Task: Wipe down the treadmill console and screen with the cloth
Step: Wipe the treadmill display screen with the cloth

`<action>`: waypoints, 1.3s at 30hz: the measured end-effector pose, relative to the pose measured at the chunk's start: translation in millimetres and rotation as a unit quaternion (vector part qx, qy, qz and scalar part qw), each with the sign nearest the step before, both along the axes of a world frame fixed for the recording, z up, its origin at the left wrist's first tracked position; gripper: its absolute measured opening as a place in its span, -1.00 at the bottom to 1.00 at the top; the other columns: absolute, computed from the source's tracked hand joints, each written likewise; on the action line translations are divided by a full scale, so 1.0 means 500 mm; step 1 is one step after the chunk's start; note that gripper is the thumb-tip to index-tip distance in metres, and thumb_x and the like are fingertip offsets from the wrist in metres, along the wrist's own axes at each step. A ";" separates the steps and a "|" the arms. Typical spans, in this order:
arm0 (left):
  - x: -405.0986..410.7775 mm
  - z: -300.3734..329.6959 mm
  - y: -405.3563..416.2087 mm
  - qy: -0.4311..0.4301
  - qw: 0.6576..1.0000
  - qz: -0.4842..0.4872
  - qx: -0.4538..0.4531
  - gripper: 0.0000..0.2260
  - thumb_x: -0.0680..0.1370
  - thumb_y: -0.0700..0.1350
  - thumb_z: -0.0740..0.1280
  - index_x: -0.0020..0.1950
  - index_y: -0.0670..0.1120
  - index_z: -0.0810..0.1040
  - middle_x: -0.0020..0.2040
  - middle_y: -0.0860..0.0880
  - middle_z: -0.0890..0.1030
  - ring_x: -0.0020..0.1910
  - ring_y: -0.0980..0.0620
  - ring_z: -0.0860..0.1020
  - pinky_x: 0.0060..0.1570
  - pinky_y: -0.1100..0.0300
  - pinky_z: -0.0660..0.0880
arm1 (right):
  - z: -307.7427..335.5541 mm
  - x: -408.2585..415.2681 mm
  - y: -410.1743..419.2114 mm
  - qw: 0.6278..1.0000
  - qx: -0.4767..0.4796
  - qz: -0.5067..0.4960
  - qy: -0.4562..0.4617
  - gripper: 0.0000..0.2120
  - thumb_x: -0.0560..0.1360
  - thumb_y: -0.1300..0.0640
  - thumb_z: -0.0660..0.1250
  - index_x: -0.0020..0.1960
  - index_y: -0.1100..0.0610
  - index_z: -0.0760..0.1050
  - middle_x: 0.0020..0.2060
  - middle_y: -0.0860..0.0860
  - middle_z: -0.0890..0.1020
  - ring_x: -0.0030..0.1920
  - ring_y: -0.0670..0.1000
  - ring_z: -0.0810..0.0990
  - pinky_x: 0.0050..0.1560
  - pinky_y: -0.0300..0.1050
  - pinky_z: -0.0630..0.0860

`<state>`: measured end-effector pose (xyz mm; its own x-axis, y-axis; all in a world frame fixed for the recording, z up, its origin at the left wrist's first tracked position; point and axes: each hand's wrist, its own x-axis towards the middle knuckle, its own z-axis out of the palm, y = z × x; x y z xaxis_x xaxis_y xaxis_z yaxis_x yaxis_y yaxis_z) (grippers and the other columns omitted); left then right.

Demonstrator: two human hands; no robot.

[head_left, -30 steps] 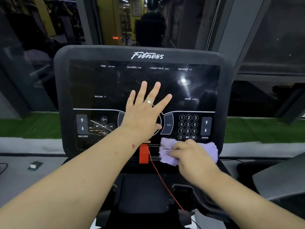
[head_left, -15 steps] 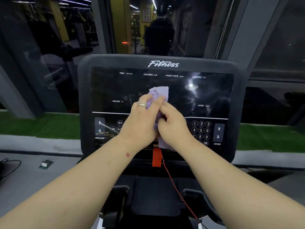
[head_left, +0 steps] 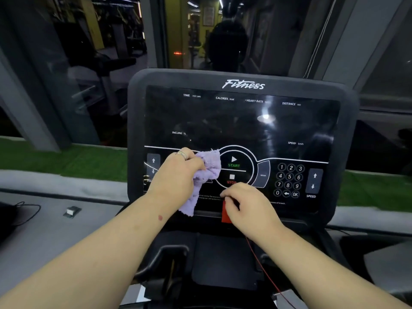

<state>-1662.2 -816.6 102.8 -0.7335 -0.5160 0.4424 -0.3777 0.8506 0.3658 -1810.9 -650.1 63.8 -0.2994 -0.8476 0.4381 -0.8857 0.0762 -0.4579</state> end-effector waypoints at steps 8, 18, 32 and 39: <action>0.003 0.000 0.011 -0.017 1.000 -0.001 -0.024 -0.75 0.46 -0.34 0.33 -0.01 -0.02 0.62 0.04 0.09 0.44 -0.08 -0.03 0.45 -0.21 0.20 0.38 | 0.039 -0.009 0.001 0.983 0.183 -0.011 0.034 -0.67 0.58 -0.03 0.34 0.33 -0.04 0.58 0.13 -0.06 0.59 0.18 0.00 0.56 0.20 -0.06 0.49; -0.008 -0.008 0.022 -0.006 1.000 -0.001 0.006 -0.77 0.40 -0.14 0.11 -0.13 -0.02 0.55 -0.01 0.14 0.40 -0.11 0.06 0.40 -0.33 0.28 0.28 | 0.091 -0.078 0.004 0.954 0.297 -0.021 0.033 -0.80 0.50 -0.02 0.48 0.12 -0.15 0.68 0.02 -0.15 0.68 0.06 -0.08 0.63 0.15 -0.10 0.57; -0.033 -0.001 0.051 -0.029 0.999 -0.012 -0.036 -0.71 0.33 -0.36 0.33 -0.07 -0.04 0.62 0.01 0.03 0.45 -0.09 -0.10 0.47 -0.26 0.02 0.55 | 0.114 -0.179 0.092 0.937 0.343 -0.061 0.024 -0.82 0.44 0.01 0.55 0.03 -0.16 0.71 -0.14 -0.26 0.66 -0.04 -0.22 0.61 0.12 -0.13 0.60; -0.032 -0.003 0.050 -0.029 0.999 -0.012 -0.037 -0.69 0.30 -0.36 0.34 -0.05 -0.05 0.62 0.01 0.00 0.47 -0.11 -0.09 0.46 -0.25 0.00 0.56 | 0.118 -0.171 0.101 0.941 0.331 -0.063 0.035 -0.78 0.48 0.03 0.51 0.12 -0.12 0.69 -0.04 -0.23 0.65 -0.01 -0.19 0.59 0.13 -0.21 0.55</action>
<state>-1678.2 -791.5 101.3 -0.7708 -0.4652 0.4352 -0.3757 0.8837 0.2792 -1896.3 -599.4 122.7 -0.4060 -0.9014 -0.1503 -0.8766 0.4306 -0.2147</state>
